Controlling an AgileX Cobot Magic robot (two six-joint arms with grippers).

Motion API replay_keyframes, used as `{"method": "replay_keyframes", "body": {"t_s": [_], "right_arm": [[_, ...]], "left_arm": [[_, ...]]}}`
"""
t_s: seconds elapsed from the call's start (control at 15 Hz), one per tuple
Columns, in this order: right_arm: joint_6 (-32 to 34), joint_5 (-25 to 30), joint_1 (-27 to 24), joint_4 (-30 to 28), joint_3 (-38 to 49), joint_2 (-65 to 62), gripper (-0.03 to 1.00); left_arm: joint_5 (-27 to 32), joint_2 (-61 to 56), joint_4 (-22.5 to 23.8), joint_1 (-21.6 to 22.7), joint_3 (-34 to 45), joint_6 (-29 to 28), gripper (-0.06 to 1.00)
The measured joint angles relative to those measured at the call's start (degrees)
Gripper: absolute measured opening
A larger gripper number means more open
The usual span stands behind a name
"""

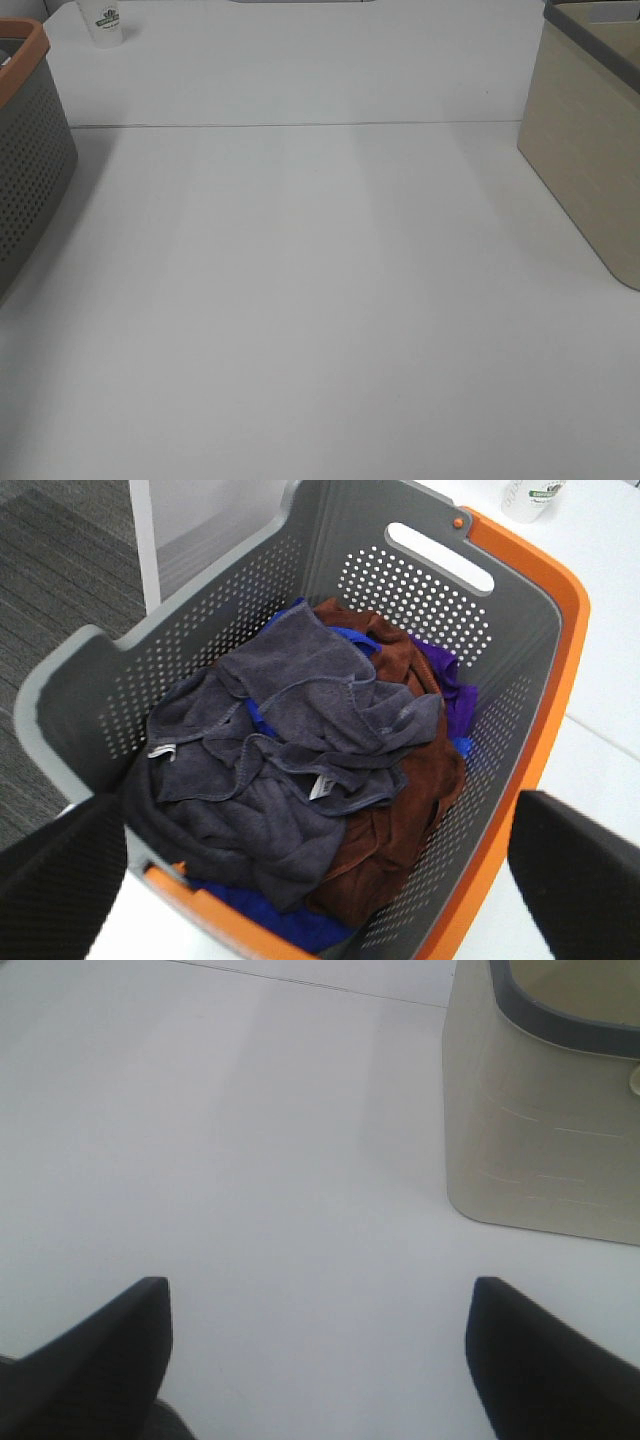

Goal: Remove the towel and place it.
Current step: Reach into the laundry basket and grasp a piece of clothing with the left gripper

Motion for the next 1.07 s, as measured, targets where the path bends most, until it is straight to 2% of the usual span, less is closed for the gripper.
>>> {"method": "replay_keyframes", "body": {"t_s": [0.13, 0.4, 0.6, 0.67, 0.73, 0.87, 1.07], "right_arm": [[0.0, 0.0, 0.0, 0.0, 0.0, 0.0, 0.79], [0.0, 0.0, 0.0, 0.0, 0.0, 0.0, 0.79], [0.0, 0.0, 0.0, 0.0, 0.0, 0.0, 0.79], [0.0, 0.0, 0.0, 0.0, 0.0, 0.0, 0.79], [0.0, 0.0, 0.0, 0.0, 0.0, 0.0, 0.79], [0.0, 0.0, 0.0, 0.0, 0.0, 0.0, 0.78], [0.0, 0.0, 0.0, 0.0, 0.0, 0.0, 0.78]], "left_arm": [[-1.32, 7.05, 1.83, 0.0, -2.23, -7.1, 0.97], [-2.18, 17.19, 9.45, 0.0, -3.67, -24.35, 0.94], [-3.04, 22.4, 11.92, 0.0, -4.81, -30.6, 0.94], [-3.15, 26.99, 14.84, 0.0, -8.19, -37.13, 0.9], [-3.21, 29.16, 16.16, 0.0, -9.97, -40.45, 0.89], [-3.27, 33.69, 17.02, 0.0, -14.21, -44.18, 0.88], [-2.75, 39.3, 15.81, 0.0, -18.96, -44.86, 0.87]]}}
